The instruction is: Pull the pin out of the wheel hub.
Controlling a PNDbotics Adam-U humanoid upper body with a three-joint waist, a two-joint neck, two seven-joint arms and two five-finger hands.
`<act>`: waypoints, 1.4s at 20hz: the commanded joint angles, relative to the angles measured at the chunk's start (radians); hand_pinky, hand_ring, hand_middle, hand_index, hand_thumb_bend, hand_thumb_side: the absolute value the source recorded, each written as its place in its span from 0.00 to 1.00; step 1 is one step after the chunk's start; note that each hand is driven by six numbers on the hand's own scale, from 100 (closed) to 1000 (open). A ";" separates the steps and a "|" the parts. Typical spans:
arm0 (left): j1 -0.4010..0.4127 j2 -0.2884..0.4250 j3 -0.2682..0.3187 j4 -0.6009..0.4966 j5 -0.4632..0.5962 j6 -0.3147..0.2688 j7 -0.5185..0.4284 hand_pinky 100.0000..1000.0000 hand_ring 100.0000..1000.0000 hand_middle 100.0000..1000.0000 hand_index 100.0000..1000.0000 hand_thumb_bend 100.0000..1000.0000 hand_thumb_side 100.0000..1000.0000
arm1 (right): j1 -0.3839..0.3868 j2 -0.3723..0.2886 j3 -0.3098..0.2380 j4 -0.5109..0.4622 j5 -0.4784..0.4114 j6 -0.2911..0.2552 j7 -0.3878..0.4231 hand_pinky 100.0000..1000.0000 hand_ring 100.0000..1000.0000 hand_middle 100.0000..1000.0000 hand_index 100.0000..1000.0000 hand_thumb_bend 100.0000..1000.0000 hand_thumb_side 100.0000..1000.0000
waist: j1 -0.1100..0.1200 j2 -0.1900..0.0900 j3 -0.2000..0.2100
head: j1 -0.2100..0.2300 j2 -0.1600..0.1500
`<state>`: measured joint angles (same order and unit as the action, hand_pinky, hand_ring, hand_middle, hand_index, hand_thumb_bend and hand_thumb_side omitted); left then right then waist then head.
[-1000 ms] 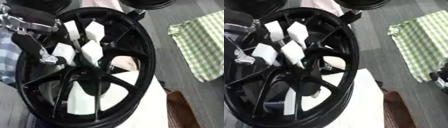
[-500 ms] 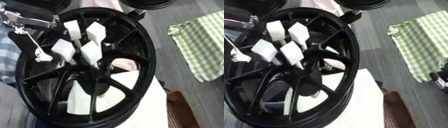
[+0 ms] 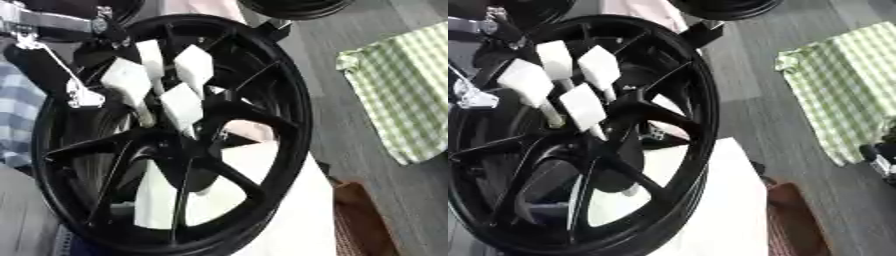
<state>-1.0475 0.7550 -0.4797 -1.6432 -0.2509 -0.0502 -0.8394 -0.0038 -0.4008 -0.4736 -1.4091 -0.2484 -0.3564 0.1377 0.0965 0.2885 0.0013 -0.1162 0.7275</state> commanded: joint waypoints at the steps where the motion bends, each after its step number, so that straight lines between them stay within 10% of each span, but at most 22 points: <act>1: 0.004 0.028 0.062 -0.039 0.023 0.022 0.031 0.25 0.20 0.12 0.34 0.00 0.19 | -0.001 -0.021 -0.008 -0.019 -0.007 0.000 -0.003 0.65 0.56 0.53 0.78 0.62 0.12 | -0.008 -0.020 0.003 | -0.001 -0.007; 9: 0.045 0.056 0.129 -0.082 0.029 0.042 0.065 0.25 0.19 0.10 0.34 0.00 0.18 | 0.003 -0.021 -0.013 -0.019 -0.009 -0.001 -0.007 0.65 0.56 0.53 0.78 0.62 0.12 | -0.009 -0.022 0.013 | -0.007 -0.009; 19: 0.241 0.089 0.372 0.061 -0.067 0.142 0.214 0.24 0.18 0.09 0.34 0.00 0.16 | 0.014 -0.022 -0.029 -0.021 -0.018 -0.005 -0.022 0.65 0.56 0.53 0.78 0.62 0.12 | -0.014 -0.028 0.038 | -0.028 -0.006; 28: 0.297 0.093 0.502 0.127 -0.074 0.061 0.307 0.24 0.18 0.09 0.34 0.00 0.16 | 0.008 -0.025 -0.024 -0.023 -0.019 -0.004 -0.017 0.65 0.56 0.53 0.78 0.62 0.12 | -0.010 -0.026 0.026 | -0.016 -0.009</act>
<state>-0.7396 0.8099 -0.0013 -1.5145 -0.3190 0.0218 -0.5398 0.0085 -0.4005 -0.4921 -1.4094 -0.2578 -0.3611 0.1215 0.0901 0.2823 0.0279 -0.1346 0.7273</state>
